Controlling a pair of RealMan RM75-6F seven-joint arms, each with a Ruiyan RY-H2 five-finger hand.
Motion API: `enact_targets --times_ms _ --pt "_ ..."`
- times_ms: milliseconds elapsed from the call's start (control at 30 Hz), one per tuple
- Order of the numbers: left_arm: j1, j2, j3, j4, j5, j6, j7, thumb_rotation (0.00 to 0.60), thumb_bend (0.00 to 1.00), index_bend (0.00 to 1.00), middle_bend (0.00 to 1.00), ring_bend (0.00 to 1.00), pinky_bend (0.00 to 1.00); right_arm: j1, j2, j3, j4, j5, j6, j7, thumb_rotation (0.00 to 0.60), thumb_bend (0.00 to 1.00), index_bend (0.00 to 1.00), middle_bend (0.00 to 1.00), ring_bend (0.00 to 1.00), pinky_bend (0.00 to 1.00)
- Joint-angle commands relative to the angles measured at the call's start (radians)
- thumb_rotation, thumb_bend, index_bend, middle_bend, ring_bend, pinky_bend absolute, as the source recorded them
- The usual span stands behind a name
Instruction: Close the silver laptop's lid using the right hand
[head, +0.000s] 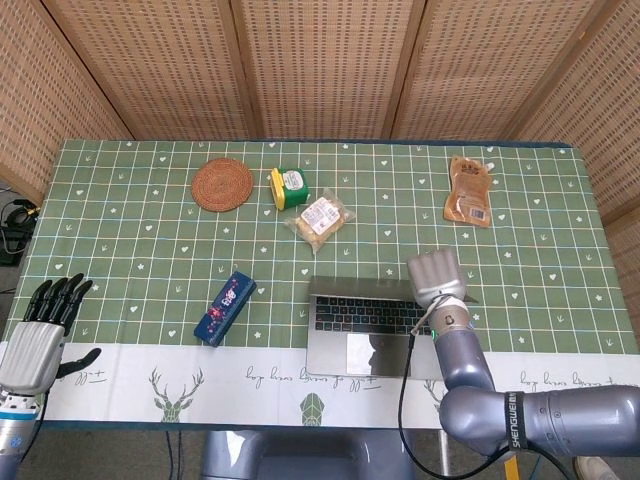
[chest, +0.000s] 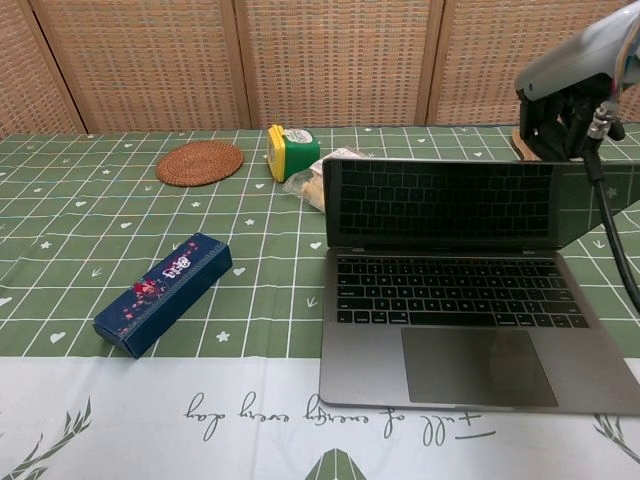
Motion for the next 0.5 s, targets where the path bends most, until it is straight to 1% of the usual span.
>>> enact_targets --times_ms 33,267,500 --pt "0.001 0.001 0.0 -0.001 0.001 0.003 -0.002 0.6 0.13 0.0 0.0 0.0 0.0 0.022 0.001 0.008 -0.021 0.044 0.011 -0.013 0.6 1.0 0.69 0.57 0.5 0.55" --pt "0.001 0.002 0.0 0.0 -0.002 -0.001 -0.004 0.6 0.13 0.0 0.0 0.0 0.0 0.041 0.0 0.02 -0.03 0.116 0.0 -0.019 0.6 1.0 0.69 0.57 0.5 0.55" --pt "0.0 0.003 0.0 0.0 -0.003 -0.003 -0.003 0.6 0.13 0.0 0.0 0.0 0.0 0.073 -0.03 0.008 -0.016 0.196 0.009 -0.051 0.6 1.0 0.69 0.57 0.5 0.56"
